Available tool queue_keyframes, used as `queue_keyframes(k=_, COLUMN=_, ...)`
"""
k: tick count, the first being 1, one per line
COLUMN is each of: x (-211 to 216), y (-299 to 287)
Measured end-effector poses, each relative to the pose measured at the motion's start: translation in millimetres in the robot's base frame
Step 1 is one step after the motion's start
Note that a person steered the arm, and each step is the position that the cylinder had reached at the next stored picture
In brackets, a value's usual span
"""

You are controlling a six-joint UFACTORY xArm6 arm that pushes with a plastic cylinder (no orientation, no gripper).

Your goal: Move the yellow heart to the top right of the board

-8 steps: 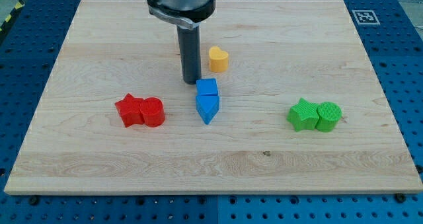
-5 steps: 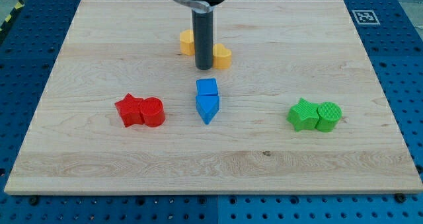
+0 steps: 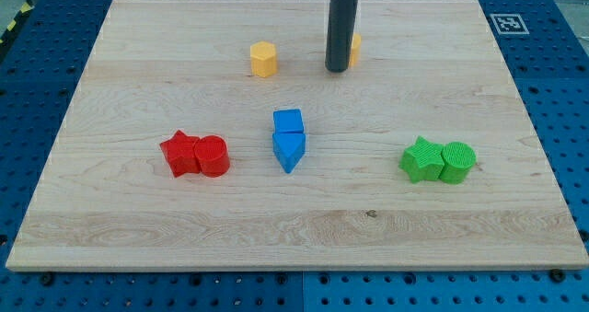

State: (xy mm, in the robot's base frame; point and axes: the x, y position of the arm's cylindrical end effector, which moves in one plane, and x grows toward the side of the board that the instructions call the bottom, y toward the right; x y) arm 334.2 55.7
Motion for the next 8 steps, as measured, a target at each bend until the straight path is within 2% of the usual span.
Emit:
queue_keyframes(k=4, x=-63.0, y=37.1)
queue_keyframes(k=7, x=-92.5, y=51.4)
queue_keyframes(k=8, x=-86.9, y=65.2)
